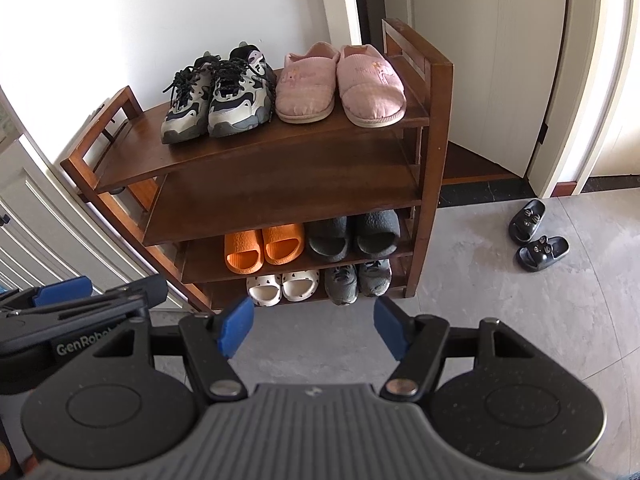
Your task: Organize scattered shoes
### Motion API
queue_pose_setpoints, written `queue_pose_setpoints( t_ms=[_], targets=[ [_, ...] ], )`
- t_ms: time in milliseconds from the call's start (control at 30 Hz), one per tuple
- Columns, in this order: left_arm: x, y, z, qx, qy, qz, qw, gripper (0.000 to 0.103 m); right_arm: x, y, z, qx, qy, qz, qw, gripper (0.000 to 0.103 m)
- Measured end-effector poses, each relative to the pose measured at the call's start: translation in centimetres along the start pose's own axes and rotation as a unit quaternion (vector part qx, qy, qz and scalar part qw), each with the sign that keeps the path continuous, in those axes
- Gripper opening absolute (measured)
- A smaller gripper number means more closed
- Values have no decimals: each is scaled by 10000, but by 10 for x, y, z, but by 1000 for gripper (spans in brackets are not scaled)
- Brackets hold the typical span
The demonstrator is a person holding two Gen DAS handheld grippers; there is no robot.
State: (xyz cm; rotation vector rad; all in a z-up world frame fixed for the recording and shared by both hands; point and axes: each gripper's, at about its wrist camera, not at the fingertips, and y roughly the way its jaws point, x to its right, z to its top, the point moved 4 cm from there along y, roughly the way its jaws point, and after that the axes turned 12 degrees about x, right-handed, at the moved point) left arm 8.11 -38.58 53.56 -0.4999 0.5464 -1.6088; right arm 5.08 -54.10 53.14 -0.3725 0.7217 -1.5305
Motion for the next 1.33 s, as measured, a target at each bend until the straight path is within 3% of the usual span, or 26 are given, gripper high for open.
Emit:
queue_pose_setpoints(
  t_ms=[267, 600, 867, 1233, 1333],
  targets=[
    [10, 9, -4, -217, 0, -142, 9997, 76, 9, 2, 0, -25, 68, -58, 10000, 70],
    [12, 9, -6, -22, -260, -557, 9981, 76, 19, 3, -4, -81, 191, -138, 9997, 70],
    [13, 11, -8, -236, -351, -408, 9983, 76, 20, 1, -6, -84, 148, -133, 9998, 70],
    [7, 15, -10, -192, -793, -744, 9939, 76, 25, 3, -10, -186, 180, -120, 9996, 70],
    [9, 16, -12, -198, -691, -666, 9952, 76, 24, 3, -10, -183, 130, -119, 9997, 70]
  ],
)
